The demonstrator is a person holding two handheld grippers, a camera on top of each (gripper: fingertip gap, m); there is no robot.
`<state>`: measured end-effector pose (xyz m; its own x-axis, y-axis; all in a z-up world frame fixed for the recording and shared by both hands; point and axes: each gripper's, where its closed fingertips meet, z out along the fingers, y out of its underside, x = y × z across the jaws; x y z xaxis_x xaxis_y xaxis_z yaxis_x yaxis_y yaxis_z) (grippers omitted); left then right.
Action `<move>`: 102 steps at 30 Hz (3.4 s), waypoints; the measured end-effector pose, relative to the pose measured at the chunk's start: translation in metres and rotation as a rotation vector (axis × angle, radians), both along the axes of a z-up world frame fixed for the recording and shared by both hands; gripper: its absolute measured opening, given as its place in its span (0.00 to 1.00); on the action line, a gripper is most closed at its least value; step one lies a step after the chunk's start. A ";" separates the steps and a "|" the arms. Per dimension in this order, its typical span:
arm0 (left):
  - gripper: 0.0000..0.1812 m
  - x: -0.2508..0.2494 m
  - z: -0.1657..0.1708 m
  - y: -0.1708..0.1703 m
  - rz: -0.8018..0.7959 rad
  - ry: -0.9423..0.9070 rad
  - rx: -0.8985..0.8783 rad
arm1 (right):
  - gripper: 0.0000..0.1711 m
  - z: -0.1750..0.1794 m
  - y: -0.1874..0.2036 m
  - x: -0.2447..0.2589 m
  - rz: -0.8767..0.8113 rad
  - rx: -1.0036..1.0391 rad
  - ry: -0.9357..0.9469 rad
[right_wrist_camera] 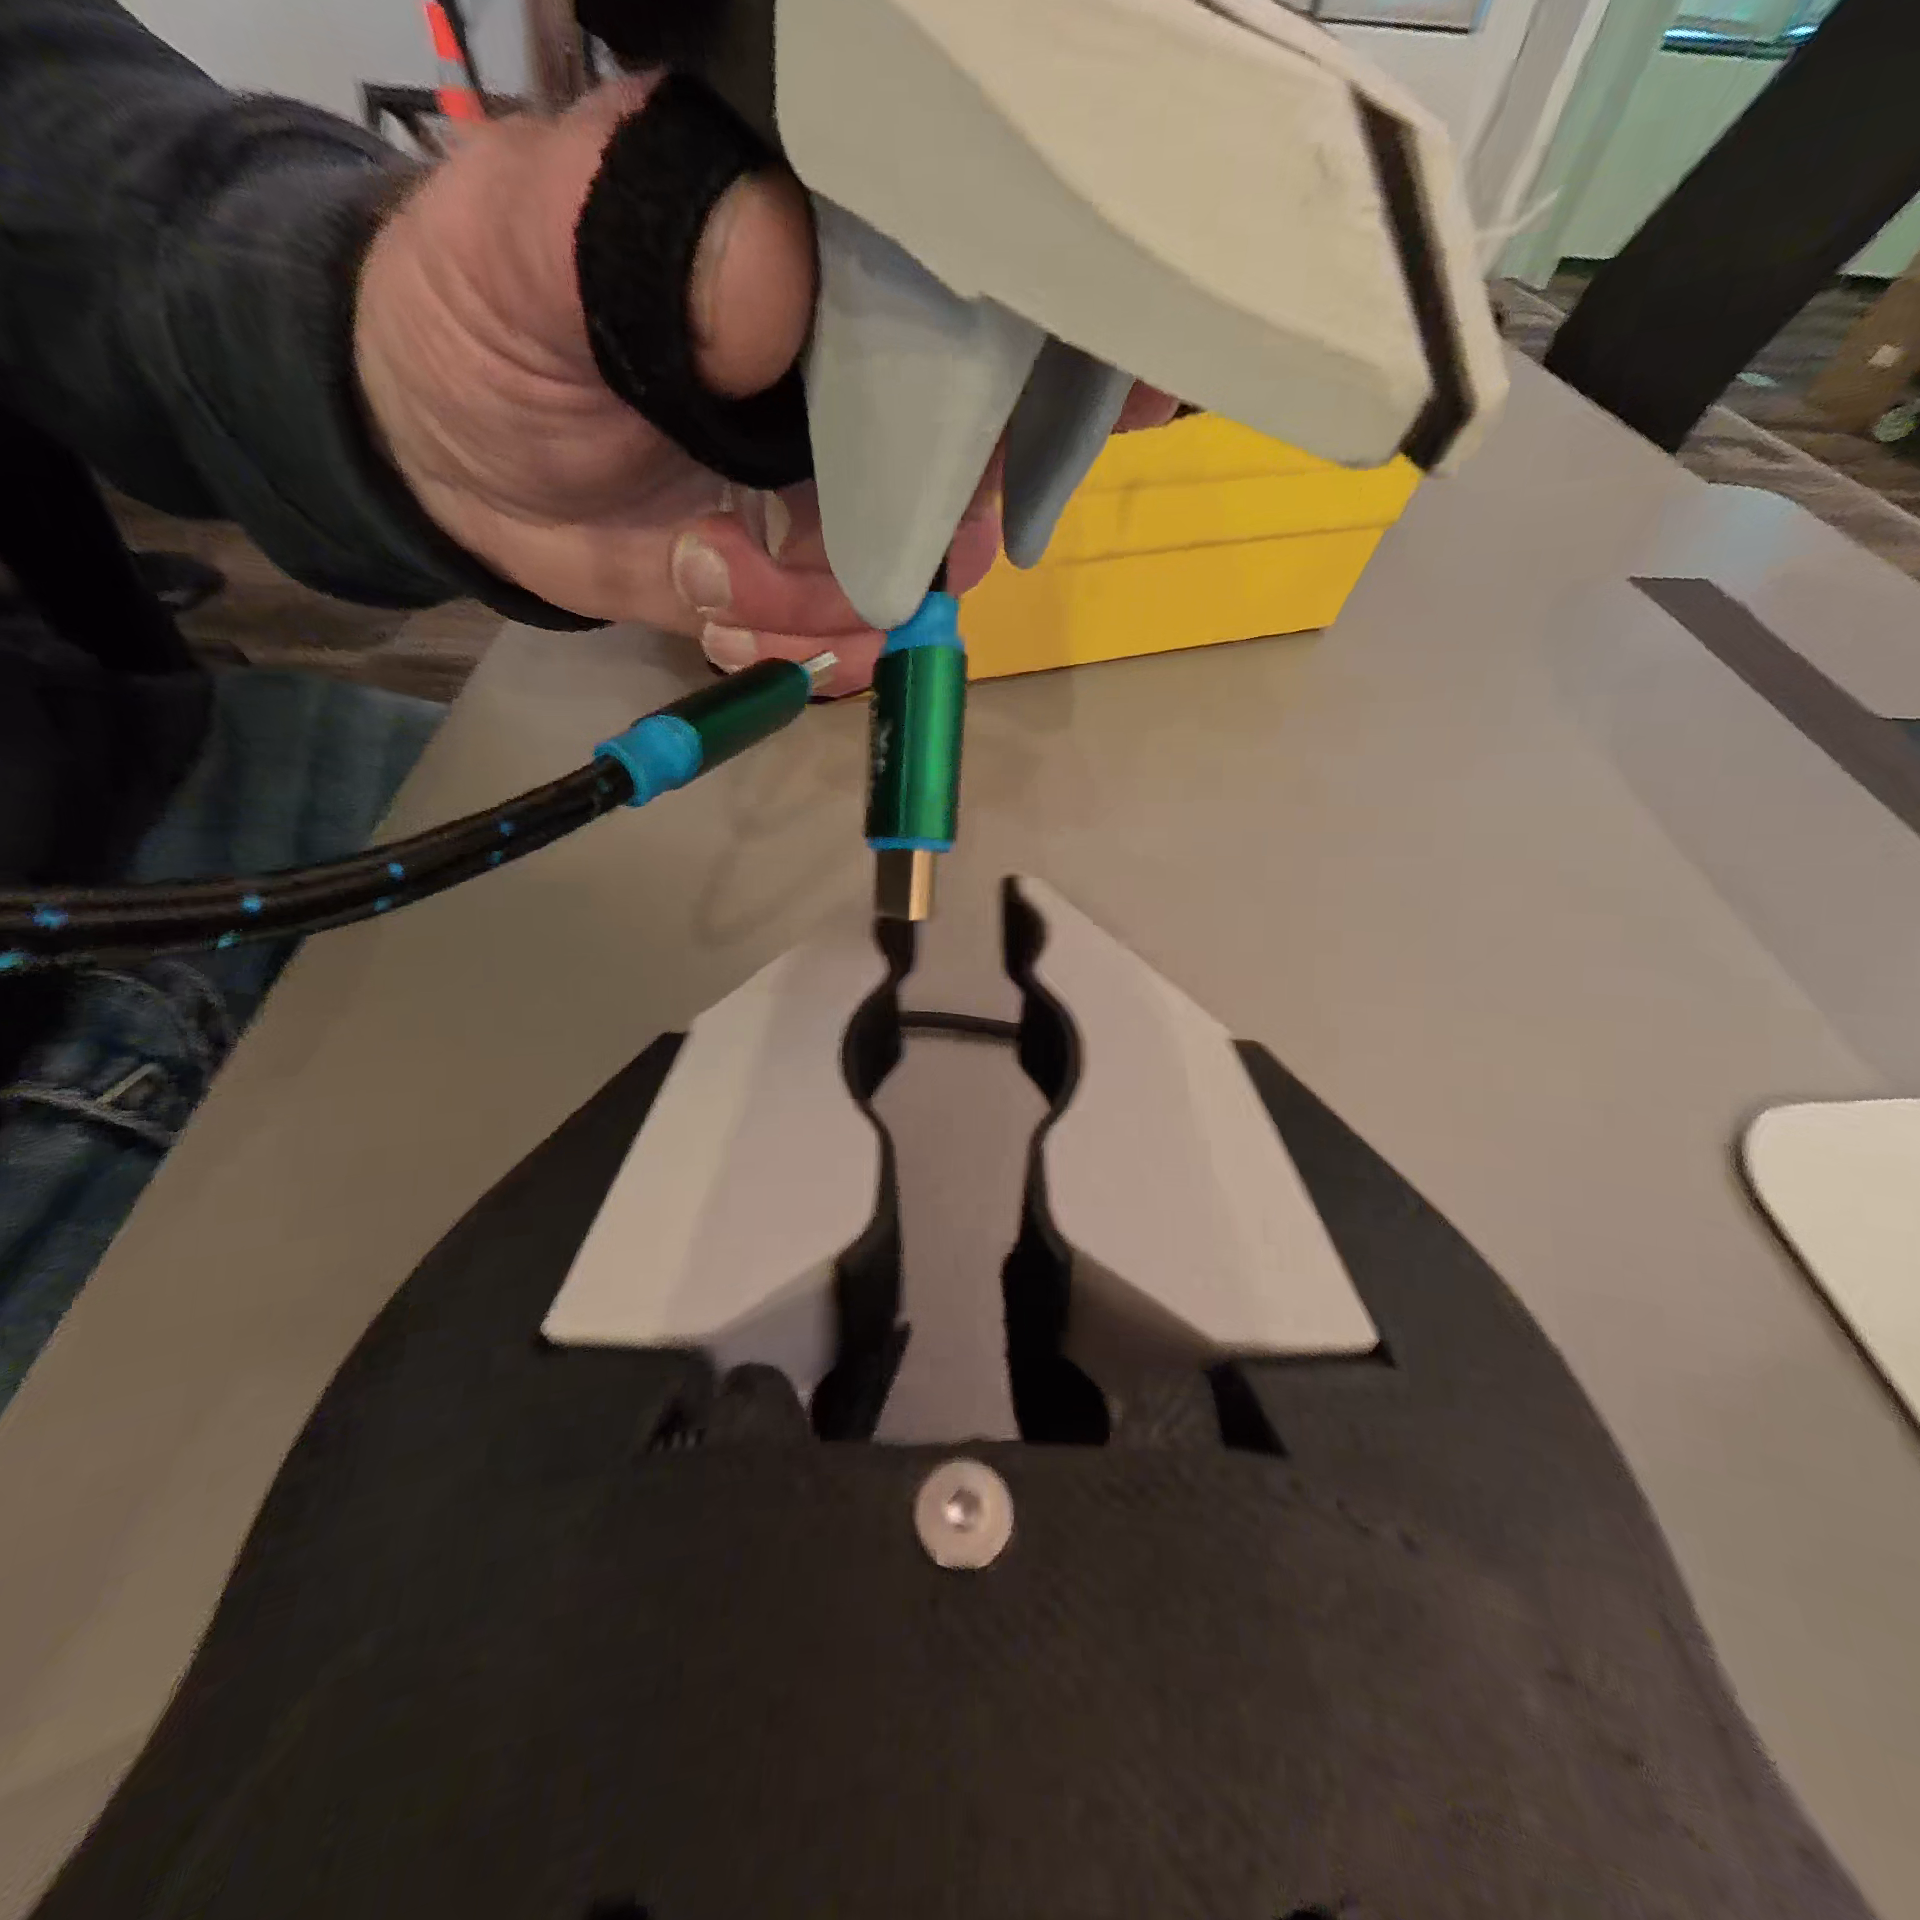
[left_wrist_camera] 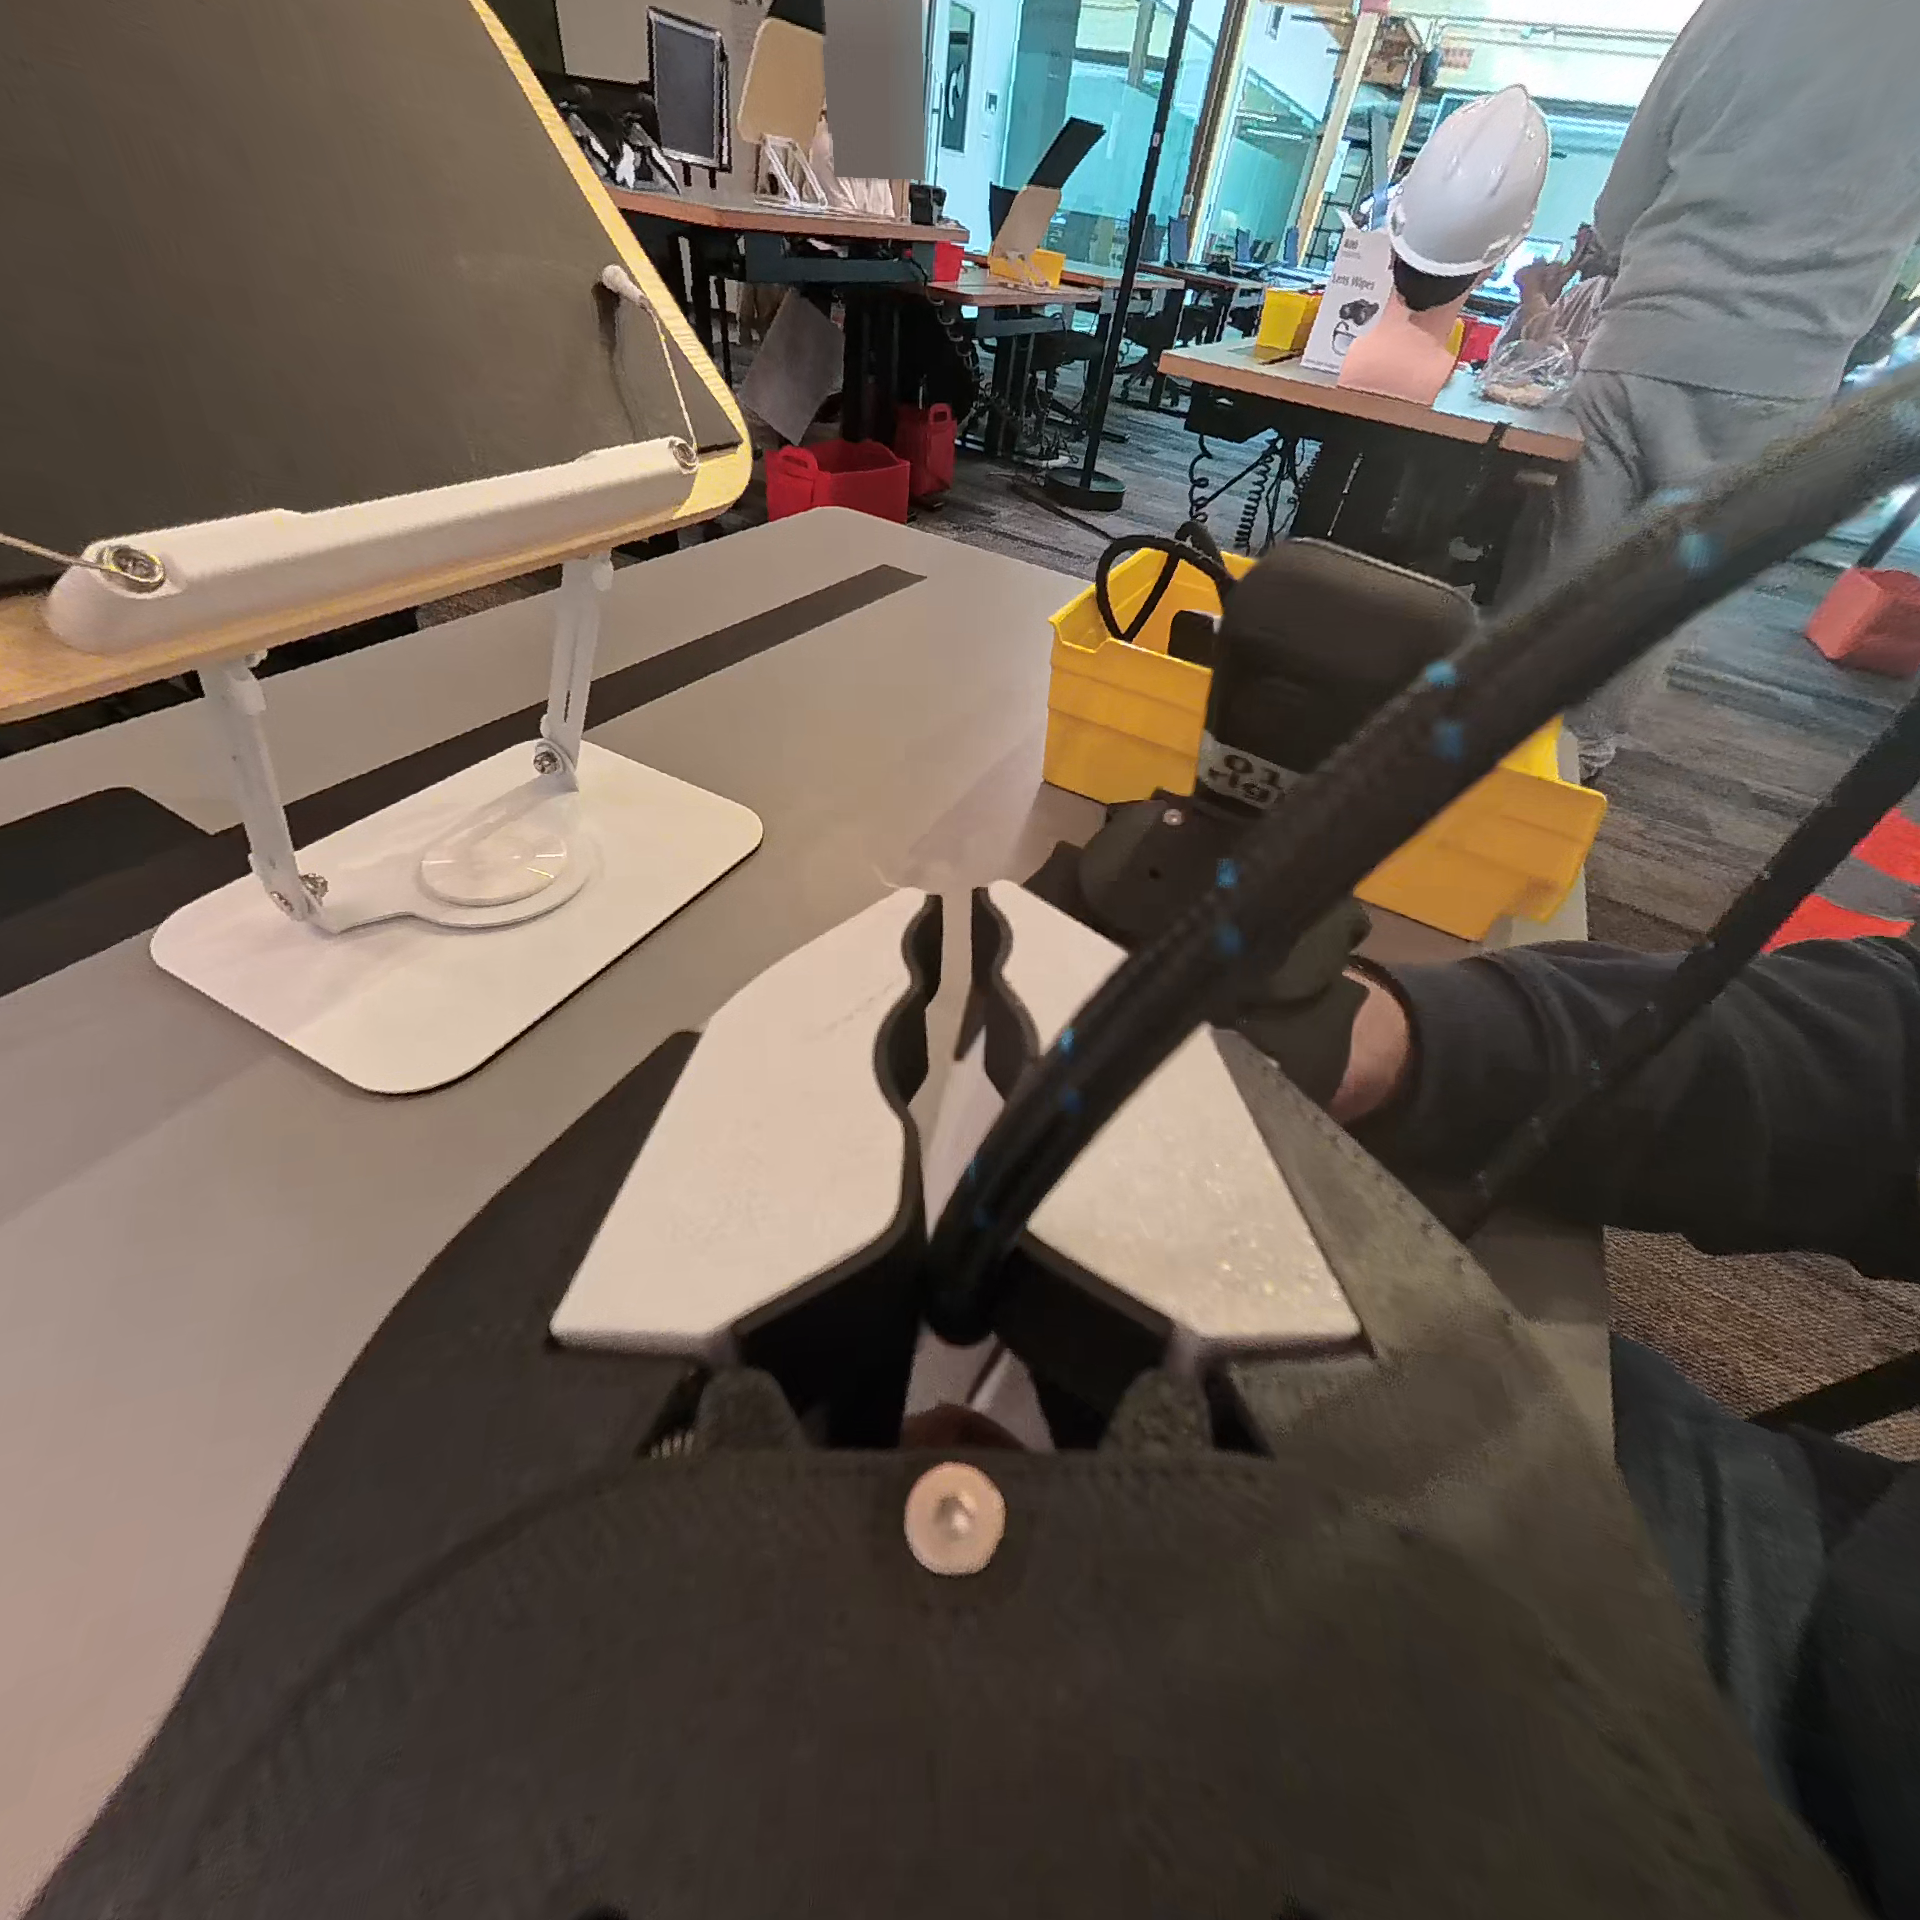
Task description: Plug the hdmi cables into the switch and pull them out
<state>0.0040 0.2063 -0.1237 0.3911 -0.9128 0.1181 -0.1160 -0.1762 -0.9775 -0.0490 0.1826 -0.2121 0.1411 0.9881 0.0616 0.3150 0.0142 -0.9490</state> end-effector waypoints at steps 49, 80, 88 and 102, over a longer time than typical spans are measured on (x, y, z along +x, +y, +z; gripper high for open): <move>0.04 -0.005 -0.009 0.001 -0.057 0.042 -0.043 | 0.00 0.033 0.005 0.018 0.012 -0.129 0.215; 0.11 0.001 -0.033 -0.022 -0.215 0.285 0.059 | 0.00 0.043 0.003 0.030 0.083 -0.233 0.289; 0.11 0.001 -0.035 -0.023 -0.233 0.260 0.023 | 0.13 0.045 0.009 0.035 0.014 -0.072 0.244; 0.10 0.001 -0.033 -0.034 -0.315 0.234 -0.028 | 0.07 0.051 0.000 0.039 0.081 -0.083 0.285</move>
<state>0.0051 0.1726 -0.1563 0.1118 -0.9900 0.0856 -0.3881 -0.1229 -0.9134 -0.0103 0.1830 -0.1614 0.0619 0.9968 -0.0506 0.0366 -0.0529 -0.9979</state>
